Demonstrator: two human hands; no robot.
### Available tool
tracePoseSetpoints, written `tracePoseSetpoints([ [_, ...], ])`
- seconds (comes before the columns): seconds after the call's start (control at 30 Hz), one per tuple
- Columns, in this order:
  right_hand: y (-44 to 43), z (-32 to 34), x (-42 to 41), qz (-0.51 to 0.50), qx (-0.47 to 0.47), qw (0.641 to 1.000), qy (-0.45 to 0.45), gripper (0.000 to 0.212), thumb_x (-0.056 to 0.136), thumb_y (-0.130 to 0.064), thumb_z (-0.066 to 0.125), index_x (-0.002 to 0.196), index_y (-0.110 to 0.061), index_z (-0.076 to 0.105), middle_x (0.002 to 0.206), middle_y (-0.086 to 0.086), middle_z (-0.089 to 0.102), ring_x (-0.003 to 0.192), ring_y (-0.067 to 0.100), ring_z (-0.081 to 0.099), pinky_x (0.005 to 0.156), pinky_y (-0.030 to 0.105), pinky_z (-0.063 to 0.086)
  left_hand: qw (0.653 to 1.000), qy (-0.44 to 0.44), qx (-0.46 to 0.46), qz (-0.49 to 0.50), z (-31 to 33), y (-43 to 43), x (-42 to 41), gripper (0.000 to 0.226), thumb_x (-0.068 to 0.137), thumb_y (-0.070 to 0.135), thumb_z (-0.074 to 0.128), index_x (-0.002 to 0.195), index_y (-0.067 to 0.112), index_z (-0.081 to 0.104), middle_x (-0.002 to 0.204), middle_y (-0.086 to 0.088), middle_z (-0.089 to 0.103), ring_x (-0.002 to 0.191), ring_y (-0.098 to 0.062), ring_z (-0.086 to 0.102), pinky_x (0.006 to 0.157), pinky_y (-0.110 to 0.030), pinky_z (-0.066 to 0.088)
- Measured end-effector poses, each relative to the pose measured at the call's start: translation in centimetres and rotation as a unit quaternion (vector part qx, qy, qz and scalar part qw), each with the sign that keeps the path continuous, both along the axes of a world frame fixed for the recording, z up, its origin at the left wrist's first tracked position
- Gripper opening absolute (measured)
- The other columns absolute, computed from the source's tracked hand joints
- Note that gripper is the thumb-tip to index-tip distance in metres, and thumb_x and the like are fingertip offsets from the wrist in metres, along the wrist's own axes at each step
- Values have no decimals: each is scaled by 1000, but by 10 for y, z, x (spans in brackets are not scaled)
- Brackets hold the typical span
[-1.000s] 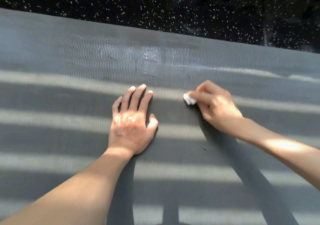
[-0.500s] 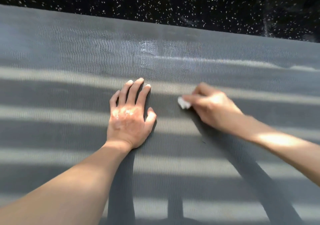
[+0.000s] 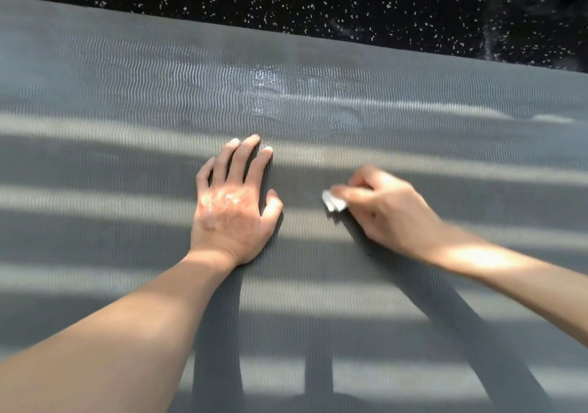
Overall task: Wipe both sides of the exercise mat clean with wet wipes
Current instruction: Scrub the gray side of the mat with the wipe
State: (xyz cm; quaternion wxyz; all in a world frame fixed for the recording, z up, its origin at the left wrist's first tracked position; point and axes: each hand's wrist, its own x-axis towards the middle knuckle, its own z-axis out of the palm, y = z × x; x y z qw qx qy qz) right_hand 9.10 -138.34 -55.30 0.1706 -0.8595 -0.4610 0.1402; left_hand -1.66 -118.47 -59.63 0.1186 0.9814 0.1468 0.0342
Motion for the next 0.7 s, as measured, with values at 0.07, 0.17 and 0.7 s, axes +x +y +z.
tracePoseSetpoints([
  [0.07, 12, -1, 29, -35, 31, 999, -20, 32, 94, -27, 43, 98, -10, 70, 82, 13, 52, 61, 32, 54, 53, 39, 51, 1000, -1, -1, 1, 0, 0, 0, 59, 85, 39, 39, 138, 15, 48, 152, -4, 39, 143, -25, 30, 114, -44, 21],
  [0.17, 19, -8, 37, -77, 22, 993, -88, 23, 92, -17, 50, 100, -6, 69, 83, 15, 50, 63, 33, 52, 54, 43, 50, 1000, -1, -1, 1, 0, 0, 0, 59, 85, 39, 39, 138, 16, 48, 152, -3, 39, 143, -24, 29, 113, -43, 19],
  [0.7, 10, -8, -8, -82, 14, 996, -38, 21, 95, -34, 47, 90, -18, 59, 81, 1, 51, 69, 25, 51, 59, 41, 46, 1000, -11, -15, 4, 0, 0, 0, 59, 84, 39, 40, 137, 16, 50, 150, -3, 41, 142, -24, 31, 114, -44, 21],
])
